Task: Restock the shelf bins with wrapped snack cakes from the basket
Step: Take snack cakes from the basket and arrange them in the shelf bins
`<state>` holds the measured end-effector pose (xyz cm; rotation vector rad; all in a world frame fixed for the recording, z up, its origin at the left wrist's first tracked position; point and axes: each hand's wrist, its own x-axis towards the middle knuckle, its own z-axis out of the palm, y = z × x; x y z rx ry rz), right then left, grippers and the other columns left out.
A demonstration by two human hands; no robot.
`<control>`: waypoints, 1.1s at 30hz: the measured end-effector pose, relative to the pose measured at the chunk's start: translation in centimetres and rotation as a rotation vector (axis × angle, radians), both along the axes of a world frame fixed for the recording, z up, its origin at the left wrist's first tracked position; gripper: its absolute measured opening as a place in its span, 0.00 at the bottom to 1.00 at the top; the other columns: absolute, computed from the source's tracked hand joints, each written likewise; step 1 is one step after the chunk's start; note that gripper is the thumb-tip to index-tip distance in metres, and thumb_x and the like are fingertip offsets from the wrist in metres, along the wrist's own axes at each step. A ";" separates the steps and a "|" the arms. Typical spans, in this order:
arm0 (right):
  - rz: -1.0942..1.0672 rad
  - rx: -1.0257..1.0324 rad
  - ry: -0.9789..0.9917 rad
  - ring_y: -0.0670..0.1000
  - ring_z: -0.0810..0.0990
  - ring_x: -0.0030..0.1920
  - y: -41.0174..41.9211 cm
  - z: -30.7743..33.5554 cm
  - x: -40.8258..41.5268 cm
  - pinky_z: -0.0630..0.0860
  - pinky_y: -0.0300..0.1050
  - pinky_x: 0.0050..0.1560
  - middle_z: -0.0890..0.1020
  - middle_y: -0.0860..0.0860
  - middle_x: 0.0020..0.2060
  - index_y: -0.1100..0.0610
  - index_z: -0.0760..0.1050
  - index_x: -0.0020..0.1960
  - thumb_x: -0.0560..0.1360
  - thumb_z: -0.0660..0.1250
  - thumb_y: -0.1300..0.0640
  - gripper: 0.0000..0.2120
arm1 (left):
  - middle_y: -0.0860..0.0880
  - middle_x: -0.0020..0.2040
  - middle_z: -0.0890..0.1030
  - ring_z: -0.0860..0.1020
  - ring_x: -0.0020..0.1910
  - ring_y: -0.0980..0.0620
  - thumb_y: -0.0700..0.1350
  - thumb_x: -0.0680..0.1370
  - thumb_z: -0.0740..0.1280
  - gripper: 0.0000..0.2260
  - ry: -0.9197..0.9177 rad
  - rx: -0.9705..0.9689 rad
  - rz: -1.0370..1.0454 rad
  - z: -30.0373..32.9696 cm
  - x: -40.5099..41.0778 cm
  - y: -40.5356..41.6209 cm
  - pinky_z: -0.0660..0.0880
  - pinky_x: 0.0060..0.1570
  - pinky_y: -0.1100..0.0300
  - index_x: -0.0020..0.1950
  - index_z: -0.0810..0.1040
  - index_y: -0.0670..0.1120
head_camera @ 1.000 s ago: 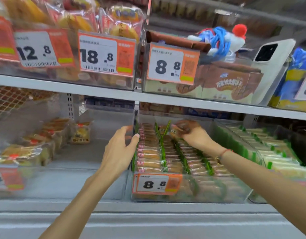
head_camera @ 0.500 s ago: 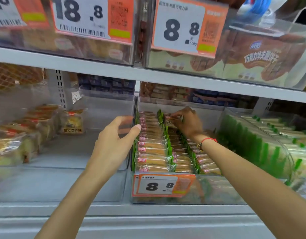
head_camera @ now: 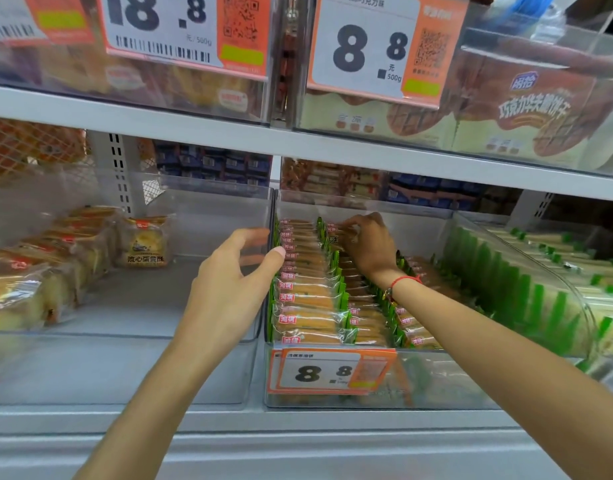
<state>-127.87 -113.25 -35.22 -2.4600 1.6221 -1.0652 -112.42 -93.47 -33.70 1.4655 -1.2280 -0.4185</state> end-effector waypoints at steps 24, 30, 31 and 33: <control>0.247 0.096 0.188 0.52 0.77 0.58 11.9 4.7 -6.0 0.74 0.49 0.60 0.78 0.51 0.58 0.51 0.75 0.63 0.75 0.69 0.55 0.17 | 0.55 0.62 0.76 0.75 0.56 0.54 0.51 0.78 0.67 0.17 -0.132 -0.084 0.173 0.7 -1.4 1.3 0.73 0.57 0.55 0.65 0.73 0.51; 0.382 0.020 0.078 0.46 0.77 0.38 21.0 2.9 -8.5 0.77 0.49 0.41 0.80 0.42 0.38 0.47 0.79 0.47 0.72 0.69 0.55 0.05 | 0.59 0.46 0.77 0.75 0.45 0.57 0.47 0.76 0.68 0.06 -0.295 -0.320 0.179 0.0 -3.6 7.5 0.73 0.45 0.59 0.52 0.76 0.53; 0.393 0.031 0.101 0.45 0.77 0.37 22.0 1.8 -8.9 0.77 0.48 0.40 0.80 0.42 0.37 0.46 0.80 0.47 0.72 0.69 0.54 0.05 | 0.59 0.42 0.77 0.75 0.42 0.58 0.47 0.76 0.69 0.04 -0.330 -0.309 0.171 -0.7 -4.2 9.1 0.71 0.41 0.61 0.49 0.76 0.54; 0.395 0.130 0.181 0.45 0.77 0.38 23.7 -0.9 -9.5 0.75 0.45 0.40 0.78 0.40 0.37 0.46 0.80 0.47 0.72 0.68 0.53 0.05 | 0.60 0.39 0.76 0.73 0.39 0.59 0.49 0.75 0.69 0.04 -0.377 -0.210 0.156 -2.7 -5.2 11.9 0.68 0.36 0.63 0.45 0.75 0.56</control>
